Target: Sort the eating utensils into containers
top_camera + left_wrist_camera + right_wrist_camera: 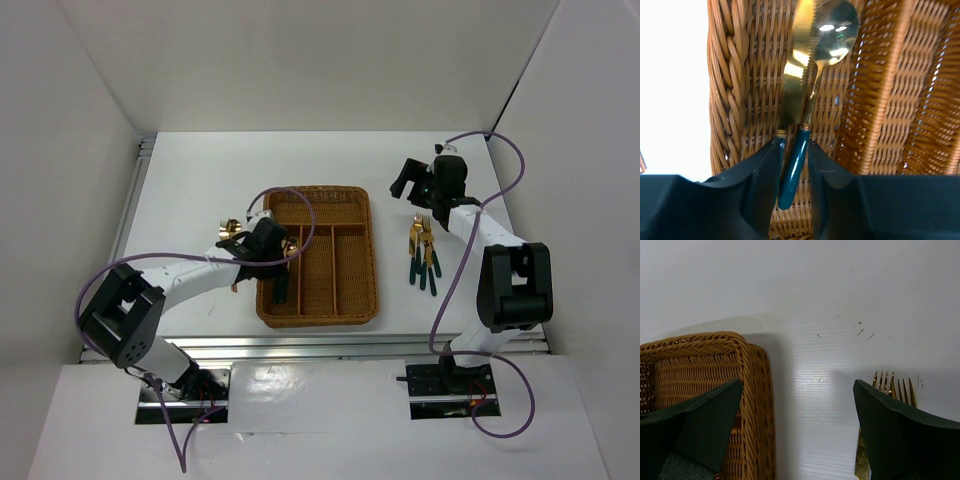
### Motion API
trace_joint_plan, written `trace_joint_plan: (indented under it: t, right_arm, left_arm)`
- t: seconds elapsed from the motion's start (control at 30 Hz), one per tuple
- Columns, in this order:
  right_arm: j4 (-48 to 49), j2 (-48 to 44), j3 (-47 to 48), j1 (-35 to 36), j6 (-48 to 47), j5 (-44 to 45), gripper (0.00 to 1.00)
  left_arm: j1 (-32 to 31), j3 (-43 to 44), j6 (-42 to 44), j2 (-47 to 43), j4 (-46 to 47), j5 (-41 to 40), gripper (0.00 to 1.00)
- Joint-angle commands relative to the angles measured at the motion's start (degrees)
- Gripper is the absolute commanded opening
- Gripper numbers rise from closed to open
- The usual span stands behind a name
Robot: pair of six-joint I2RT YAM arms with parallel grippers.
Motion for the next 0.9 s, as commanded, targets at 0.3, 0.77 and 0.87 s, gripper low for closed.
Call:
trace_joint_plan:
  t: [0.3,0.77,0.87]
  right_arm:
    - [1.3,-1.1,-0.4,-0.2,0.1,0.5,1.0]
    - [-1.7,-4.9,-1.0,-0.2,2.8,-1.6,1.0]
    - [-1.7,-8.2,-3.2,-0.2,2.8,-1.6,1.0]
  left_arm:
    - [-0.8,7.3,3.3,-3.6,-3.5,-1.6,0.6]
    - [10.8,6.0,12.3,-15.0,-2.2,-0.9,0.8]
    - [15.0,3.9,13.9,-15.0,-0.8,3.5,0.77]
